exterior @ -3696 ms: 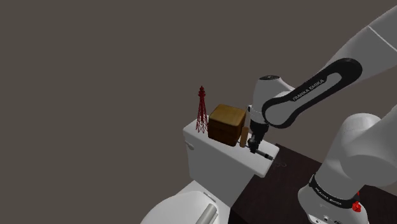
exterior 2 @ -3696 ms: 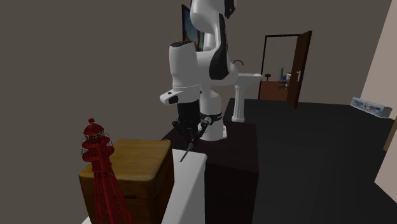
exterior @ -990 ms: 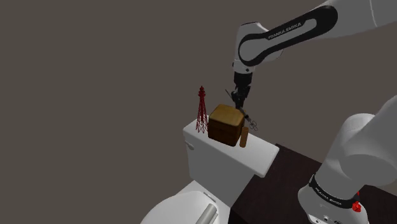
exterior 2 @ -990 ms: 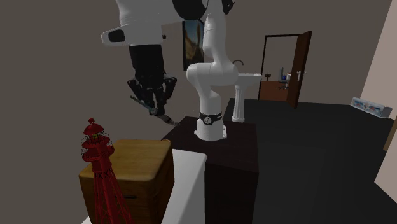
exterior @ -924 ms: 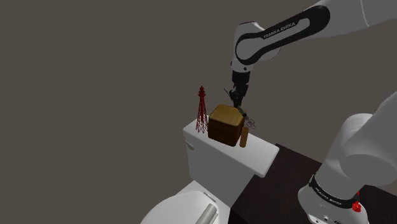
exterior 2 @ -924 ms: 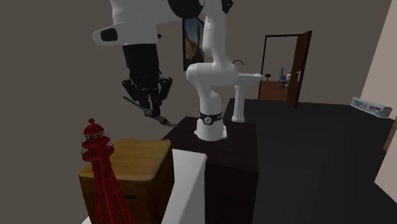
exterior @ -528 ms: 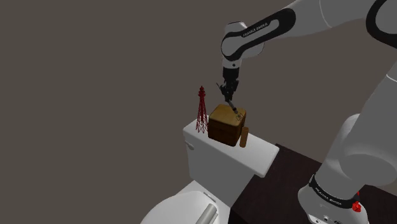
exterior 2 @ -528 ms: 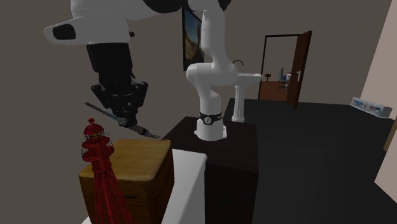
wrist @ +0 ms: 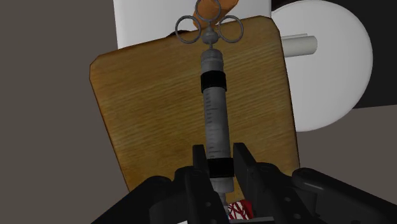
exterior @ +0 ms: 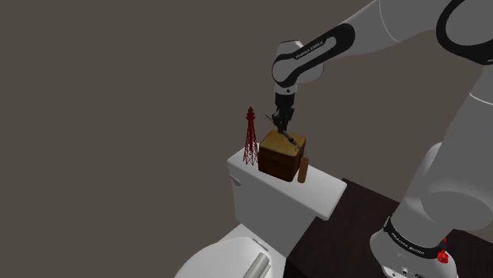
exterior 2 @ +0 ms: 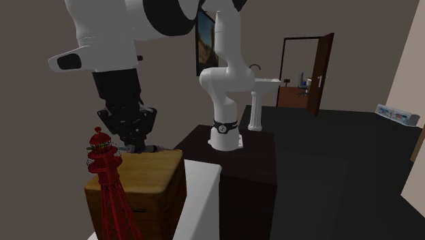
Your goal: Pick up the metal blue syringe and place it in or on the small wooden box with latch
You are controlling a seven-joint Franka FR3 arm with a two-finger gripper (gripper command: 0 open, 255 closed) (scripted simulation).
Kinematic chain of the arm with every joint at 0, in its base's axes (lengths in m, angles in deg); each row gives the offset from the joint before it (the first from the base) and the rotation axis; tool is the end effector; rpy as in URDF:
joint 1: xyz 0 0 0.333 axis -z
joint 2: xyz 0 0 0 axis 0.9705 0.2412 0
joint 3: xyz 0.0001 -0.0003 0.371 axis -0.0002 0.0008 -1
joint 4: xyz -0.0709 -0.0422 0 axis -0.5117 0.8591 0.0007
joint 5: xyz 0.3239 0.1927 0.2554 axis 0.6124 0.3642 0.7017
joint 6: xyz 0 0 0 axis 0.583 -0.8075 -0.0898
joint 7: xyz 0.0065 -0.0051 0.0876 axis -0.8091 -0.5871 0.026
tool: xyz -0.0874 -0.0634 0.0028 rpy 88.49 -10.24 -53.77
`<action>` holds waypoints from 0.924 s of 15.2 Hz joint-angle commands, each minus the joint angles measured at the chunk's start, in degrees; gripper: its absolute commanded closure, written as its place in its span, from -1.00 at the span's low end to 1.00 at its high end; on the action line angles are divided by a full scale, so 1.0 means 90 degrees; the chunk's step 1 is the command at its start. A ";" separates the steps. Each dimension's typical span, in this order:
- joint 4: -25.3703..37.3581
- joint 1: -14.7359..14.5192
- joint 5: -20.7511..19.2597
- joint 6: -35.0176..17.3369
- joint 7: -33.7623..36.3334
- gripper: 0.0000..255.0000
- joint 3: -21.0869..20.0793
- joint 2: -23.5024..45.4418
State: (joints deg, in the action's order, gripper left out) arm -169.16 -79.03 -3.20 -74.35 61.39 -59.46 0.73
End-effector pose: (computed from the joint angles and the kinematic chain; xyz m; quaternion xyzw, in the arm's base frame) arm 0.5743 -0.1051 0.4040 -0.9991 -0.0029 0.0269 0.0341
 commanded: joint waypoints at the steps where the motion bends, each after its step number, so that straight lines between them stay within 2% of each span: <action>1: -0.0105 0.0003 0.0023 -0.0163 -0.0027 1.00 0.0002 0.0060; 5: -0.0271 0.0006 0.0100 -0.0523 -0.0095 1.00 0.0000 0.0262; 13: -0.0271 0.0007 0.0100 -0.0523 -0.0095 1.00 -0.0001 0.0262; 14: -0.0271 0.0007 0.0100 -0.0523 -0.0095 -1.00 -0.0001 0.0263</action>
State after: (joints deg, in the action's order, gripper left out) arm -171.60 -78.98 -2.30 -79.05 60.53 -59.47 3.09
